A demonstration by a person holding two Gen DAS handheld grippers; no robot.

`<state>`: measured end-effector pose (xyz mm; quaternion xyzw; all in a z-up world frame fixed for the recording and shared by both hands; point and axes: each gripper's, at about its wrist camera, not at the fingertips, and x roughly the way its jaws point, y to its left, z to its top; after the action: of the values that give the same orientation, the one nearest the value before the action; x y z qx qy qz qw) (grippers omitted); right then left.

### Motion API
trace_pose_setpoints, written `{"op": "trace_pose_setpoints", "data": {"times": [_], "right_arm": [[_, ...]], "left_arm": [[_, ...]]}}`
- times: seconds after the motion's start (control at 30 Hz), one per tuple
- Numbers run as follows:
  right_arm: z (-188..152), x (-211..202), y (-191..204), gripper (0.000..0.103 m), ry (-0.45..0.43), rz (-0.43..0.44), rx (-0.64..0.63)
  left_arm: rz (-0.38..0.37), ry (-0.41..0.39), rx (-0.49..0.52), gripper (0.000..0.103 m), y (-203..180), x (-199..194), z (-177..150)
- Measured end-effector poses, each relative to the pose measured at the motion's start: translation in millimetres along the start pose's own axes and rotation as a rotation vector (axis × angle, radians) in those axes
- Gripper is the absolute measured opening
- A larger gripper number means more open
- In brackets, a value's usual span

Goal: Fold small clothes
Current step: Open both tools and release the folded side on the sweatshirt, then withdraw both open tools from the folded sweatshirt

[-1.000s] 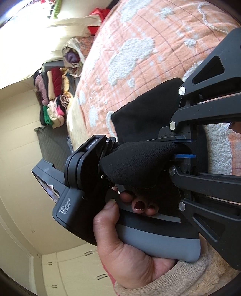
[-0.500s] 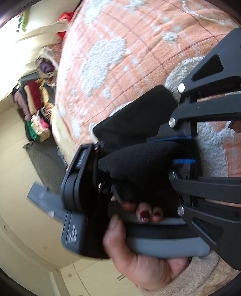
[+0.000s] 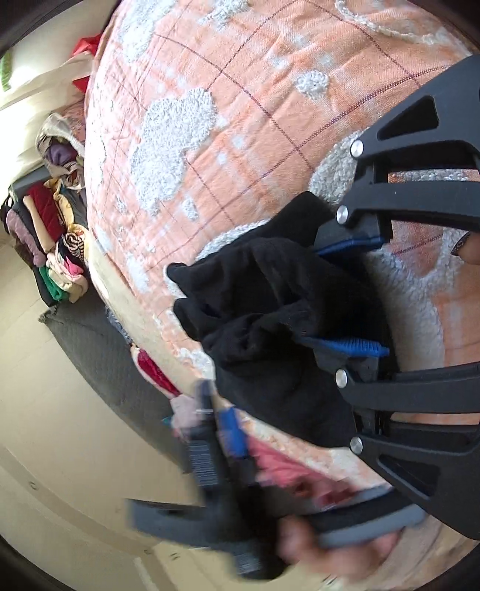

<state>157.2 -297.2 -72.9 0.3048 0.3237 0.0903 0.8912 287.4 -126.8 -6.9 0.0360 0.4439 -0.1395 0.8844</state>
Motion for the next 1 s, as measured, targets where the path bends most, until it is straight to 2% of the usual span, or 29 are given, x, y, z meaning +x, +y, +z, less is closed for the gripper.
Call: {"op": "trace_pose_setpoints", "data": {"times": [0.03, 0.13, 0.27, 0.33, 0.47, 0.6, 0.83, 0.9, 0.97, 1.0], "right_arm": [[1.9, 0.0, -1.6, 0.038, -0.006, -0.008, 0.001], [3.7, 4.4, -2.9, 0.026, 0.002, -0.068, -0.032], [-0.7, 13.3, 4.8, 0.025, 0.021, -0.151, -0.083], [-2.0, 10.1, 10.7, 0.027, 0.014, -0.162, -0.105], [-0.9, -2.6, 19.6, 0.039, -0.015, -0.172, -0.139], [6.0, -20.2, 23.3, 0.045, -0.057, -0.175, -0.169], [7.5, -56.7, 35.1, 0.072, -0.132, -0.185, -0.214], [6.6, -66.8, 40.4, 0.073, -0.149, -0.18, -0.228], [5.0, -75.1, 43.9, 0.089, -0.16, -0.182, -0.235], [3.8, -81.4, 46.8, 0.09, -0.172, -0.178, -0.24]], "left_arm": [[0.007, 0.006, -0.002, 0.053, 3.7, 2.0, -4.4], [0.011, 0.009, 0.012, 0.053, 6.0, 5.9, -16.4], [0.043, -0.007, 0.056, 0.054, -1.9, 5.1, -22.3], [0.034, -0.007, 0.046, 0.055, -1.9, 1.5, -23.2], [-0.002, -0.018, 0.026, 0.058, -0.5, -9.9, -26.5], [-0.016, -0.028, 0.012, 0.06, 1.7, -19.1, -31.7], [-0.044, -0.076, -0.015, 0.064, 7.4, -48.5, -39.8], [-0.048, -0.095, -0.016, 0.073, 8.8, -59.5, -42.1], [-0.052, -0.118, -0.015, 0.077, 10.8, -72.2, -45.7], [-0.053, -0.128, -0.017, 0.077, 12.3, -78.5, -47.1]]}}
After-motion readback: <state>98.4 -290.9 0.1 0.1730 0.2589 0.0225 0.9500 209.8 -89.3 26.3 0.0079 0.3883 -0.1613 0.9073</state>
